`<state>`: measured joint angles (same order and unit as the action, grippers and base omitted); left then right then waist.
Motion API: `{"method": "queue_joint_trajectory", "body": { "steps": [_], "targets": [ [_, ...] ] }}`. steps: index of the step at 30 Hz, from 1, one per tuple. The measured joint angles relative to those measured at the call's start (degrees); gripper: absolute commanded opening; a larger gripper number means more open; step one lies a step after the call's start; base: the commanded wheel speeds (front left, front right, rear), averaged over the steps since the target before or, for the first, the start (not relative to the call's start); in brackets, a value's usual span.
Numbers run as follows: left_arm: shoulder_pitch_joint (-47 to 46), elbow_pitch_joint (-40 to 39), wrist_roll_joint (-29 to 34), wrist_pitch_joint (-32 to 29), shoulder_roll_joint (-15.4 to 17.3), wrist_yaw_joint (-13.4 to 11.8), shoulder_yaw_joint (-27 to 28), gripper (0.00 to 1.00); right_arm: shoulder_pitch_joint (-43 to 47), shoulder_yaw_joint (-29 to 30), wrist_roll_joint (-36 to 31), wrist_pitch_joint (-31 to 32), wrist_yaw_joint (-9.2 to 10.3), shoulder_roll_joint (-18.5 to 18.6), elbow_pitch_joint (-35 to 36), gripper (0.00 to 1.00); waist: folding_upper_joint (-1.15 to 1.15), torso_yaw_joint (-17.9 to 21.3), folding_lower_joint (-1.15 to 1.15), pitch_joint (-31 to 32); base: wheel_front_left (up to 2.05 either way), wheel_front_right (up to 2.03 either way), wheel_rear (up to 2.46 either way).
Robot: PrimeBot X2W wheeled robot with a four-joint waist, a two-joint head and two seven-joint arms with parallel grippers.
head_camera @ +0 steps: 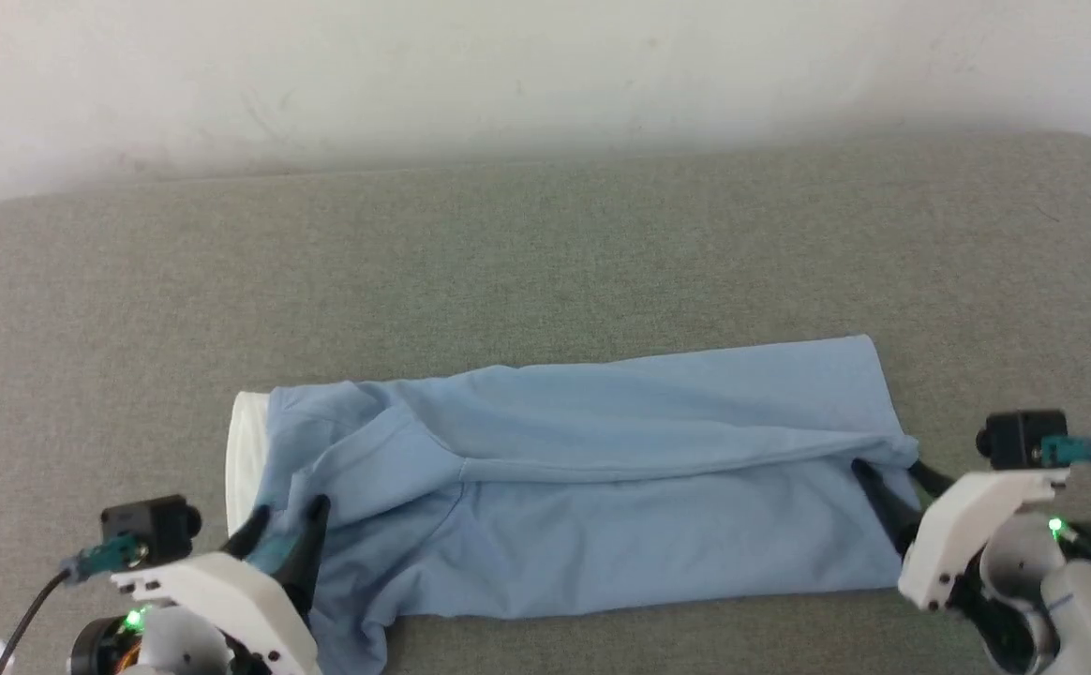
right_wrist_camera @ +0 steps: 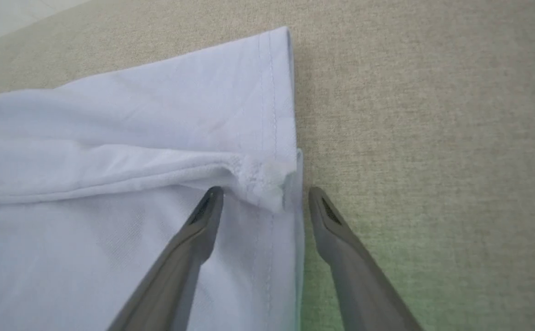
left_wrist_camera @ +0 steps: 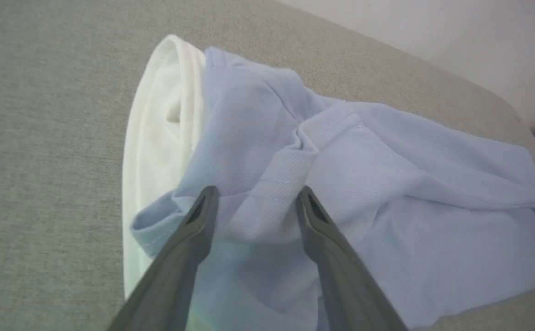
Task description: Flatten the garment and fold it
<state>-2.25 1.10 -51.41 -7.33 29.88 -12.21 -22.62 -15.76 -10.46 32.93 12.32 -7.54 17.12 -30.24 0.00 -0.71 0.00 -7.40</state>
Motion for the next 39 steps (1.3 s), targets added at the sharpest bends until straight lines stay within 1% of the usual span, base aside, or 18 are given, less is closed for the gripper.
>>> {"method": "queue_joint_trajectory", "body": {
  "steps": [3, 5, 9, 12, 14, 17, 20, 22, 27, 30, 33, 34, 35, 36, 37, 38, 39],
  "targets": [
    [1.9, -0.3, 2.3, 5.6, -0.1, -1.0, 1.3, 1.00, 4.3, 0.2, 0.3, -0.9, 0.00, -0.3, 4.3, 1.00, 0.00, 0.1, -0.01, 0.9, 0.00, 0.00, 0.00],
    [3.5, -0.7, 3.5, 10.3, -0.4, -1.3, 2.5, 1.00, 7.7, 0.8, 0.1, -1.0, 0.00, -0.1, 8.4, 1.00, 0.00, 0.4, 0.00, 1.6, 0.00, 0.00, 0.00],
    [5.5, -1.2, 7.1, 19.0, -1.0, -1.5, 3.9, 1.00, 13.5, 5.1, -0.6, 0.1, 0.00, 0.1, 17.4, 1.00, 0.00, 0.9, 0.00, 3.0, 0.00, 0.00, 0.00],
    [6.0, -1.2, 10.7, 21.6, -1.8, -1.1, 5.5, 1.00, 15.5, 10.1, -1.6, 3.4, 0.00, -0.2, 21.9, 1.00, 0.00, 1.2, -0.01, 4.1, 0.00, 0.00, 0.00],
    [6.0, -1.6, 14.0, 22.0, -2.8, -0.2, 6.6, 1.00, 15.3, 12.9, -1.7, 5.9, 0.01, -0.6, 22.7, 1.00, 0.00, 1.2, -0.01, 4.5, 0.00, 0.00, 0.00],
    [5.8, -4.2, 20.2, 22.0, -6.1, 1.1, 9.6, 1.00, 13.7, 15.8, -1.9, 10.1, 0.01, -1.3, 21.2, 1.00, 0.00, 0.5, 0.00, 4.6, 0.00, 0.00, 0.00],
    [5.8, -5.4, 25.8, 22.1, -8.7, 3.0, 11.7, 1.00, 10.0, 17.1, -1.9, 13.6, 0.01, -1.3, 17.2, 1.00, 0.00, -0.7, 0.00, 4.4, 0.00, 0.00, 0.00],
    [5.8, -6.0, 28.5, 22.1, -10.2, 4.4, 13.1, 1.00, 7.1, 17.2, -1.8, 15.5, 0.01, -1.1, 14.1, 1.00, 0.00, -1.7, 0.01, 4.0, 0.00, 0.00, 0.00],
    [5.9, -6.4, 32.6, 22.1, -14.3, 7.4, 15.2, 1.00, 1.2, 14.7, -1.4, 19.6, 0.01, -0.8, 6.2, 1.00, 0.00, -4.4, 0.01, 2.7, 0.00, 0.00, 0.00],
    [6.0, -6.3, 34.2, 22.1, -16.4, 8.8, 16.3, 1.00, -0.9, 13.1, -0.5, 21.9, 0.01, -0.7, 1.8, 1.00, 0.00, -6.0, 0.01, 1.9, 0.00, 0.00, 0.00],
    [6.0, -6.1, 35.5, 22.1, -18.2, 10.5, 17.4, 1.00, -2.1, 11.7, 0.9, 25.9, 0.01, -0.4, -1.4, 1.00, 0.00, -7.4, 0.01, 1.1, 0.00, 0.00, 0.00],
    [6.0, -5.9, 35.8, 22.1, -18.7, 11.1, 17.8, 1.00, -2.7, 11.2, 1.3, 27.7, 0.01, 0.2, -2.1, 0.84, 0.00, -7.8, 0.00, 0.9, 0.00, 0.00, 0.00],
    [6.0, -5.7, 36.3, 22.1, -19.1, 11.4, 18.2, 1.00, -3.2, 10.8, 1.9, 29.6, 0.01, 0.6, -2.6, 0.49, 0.00, -8.1, 0.00, 0.7, 0.00, 0.00, 0.00],
    [6.0, -5.5, 36.8, 22.1, -19.5, 11.8, 18.5, 1.00, -3.6, 10.7, 2.6, 31.3, 0.02, 1.0, -2.8, 0.37, 0.00, -8.4, 0.00, 0.6, 0.00, 0.00, 0.00],
    [6.0, -5.3, 37.4, 22.1, -19.9, 12.2, 18.8, 1.00, -3.9, 10.3, 3.0, 32.7, 0.02, 1.5, -3.0, 0.06, 0.00, -8.7, 0.00, 0.5, 0.00, 0.00, 0.00],
    [6.0, -5.2, 37.8, 22.1, -20.4, 12.5, 19.0, 1.00, -4.0, 9.9, 3.0, 33.7, 0.01, 1.8, -2.9, 0.00, 0.00, -8.8, 0.01, 0.5, 0.00, 0.00, 0.00],
    [6.0, -5.0, 38.3, 22.1, -20.7, 12.8, 19.3, 1.00, -4.0, 9.6, 3.3, 34.6, 0.01, 1.8, -2.8, 0.00, 0.00, -8.8, 0.00, 0.6, 0.00, 0.00, 0.00]
  ]
}}
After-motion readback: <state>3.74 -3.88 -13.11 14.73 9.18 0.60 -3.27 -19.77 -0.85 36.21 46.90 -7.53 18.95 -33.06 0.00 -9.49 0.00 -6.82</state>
